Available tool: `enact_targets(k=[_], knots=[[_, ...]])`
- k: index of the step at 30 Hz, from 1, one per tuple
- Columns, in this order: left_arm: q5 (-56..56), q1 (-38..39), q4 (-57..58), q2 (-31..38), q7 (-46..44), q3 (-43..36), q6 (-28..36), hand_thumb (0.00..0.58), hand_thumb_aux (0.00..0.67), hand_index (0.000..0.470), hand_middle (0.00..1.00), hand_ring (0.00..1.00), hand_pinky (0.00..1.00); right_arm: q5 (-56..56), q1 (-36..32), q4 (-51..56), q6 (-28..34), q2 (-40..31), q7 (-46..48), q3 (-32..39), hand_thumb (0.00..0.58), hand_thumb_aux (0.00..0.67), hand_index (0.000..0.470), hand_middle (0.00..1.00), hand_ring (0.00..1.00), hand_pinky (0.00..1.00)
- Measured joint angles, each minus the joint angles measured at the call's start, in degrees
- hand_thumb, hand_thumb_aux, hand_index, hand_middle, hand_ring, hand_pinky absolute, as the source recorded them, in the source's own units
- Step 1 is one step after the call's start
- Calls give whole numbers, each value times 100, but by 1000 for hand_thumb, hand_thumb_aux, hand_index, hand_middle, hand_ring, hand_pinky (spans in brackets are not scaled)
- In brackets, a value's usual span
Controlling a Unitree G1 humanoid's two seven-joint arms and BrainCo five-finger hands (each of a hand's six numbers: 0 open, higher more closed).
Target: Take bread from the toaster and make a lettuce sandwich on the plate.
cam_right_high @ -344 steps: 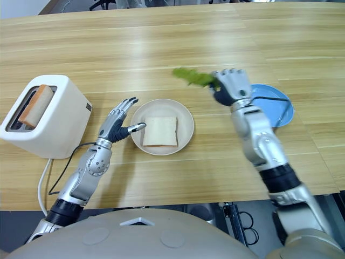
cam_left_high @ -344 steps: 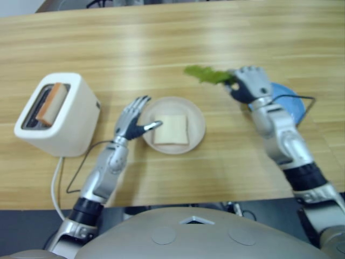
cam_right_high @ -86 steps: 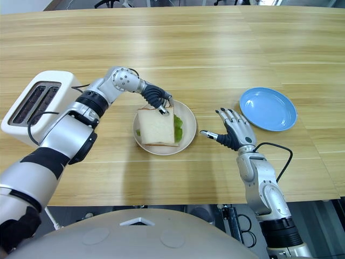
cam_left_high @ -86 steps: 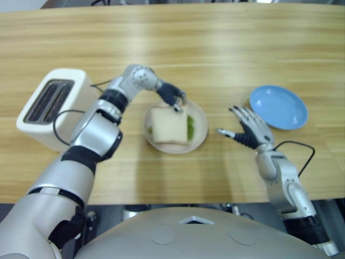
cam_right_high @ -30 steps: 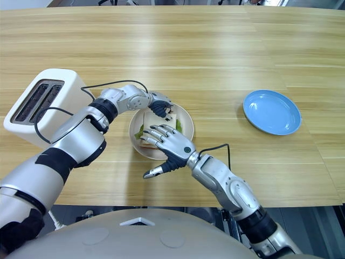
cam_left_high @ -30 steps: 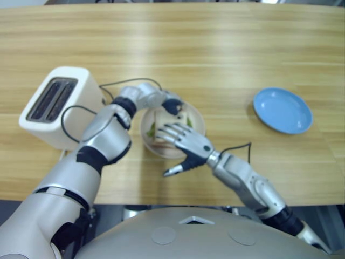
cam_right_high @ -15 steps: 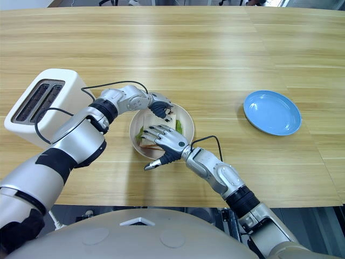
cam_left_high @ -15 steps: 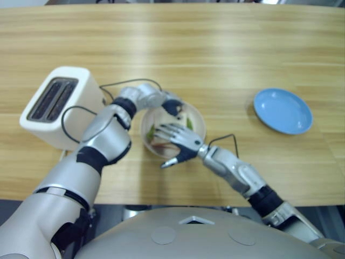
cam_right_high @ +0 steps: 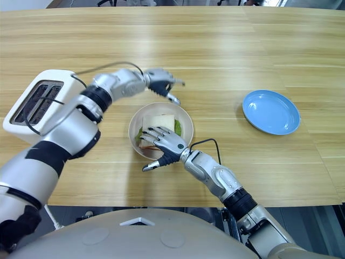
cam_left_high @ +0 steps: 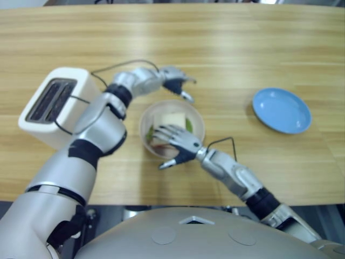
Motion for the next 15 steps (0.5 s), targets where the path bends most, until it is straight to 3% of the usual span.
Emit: enact_targets(k=[9, 15], knots=[[-521, 170, -1017, 977, 532, 877, -202, 0, 0, 0, 0, 0, 0, -49, 95, -145, 132, 4, -6, 23, 0, 0, 0, 0, 0, 0], [-1583, 1824, -2435, 1318, -262, 1626, -87, 0, 0, 0, 0, 0, 0, 338, 449, -690, 17, -138, -133, -278, 0, 0, 0, 0, 0, 0]])
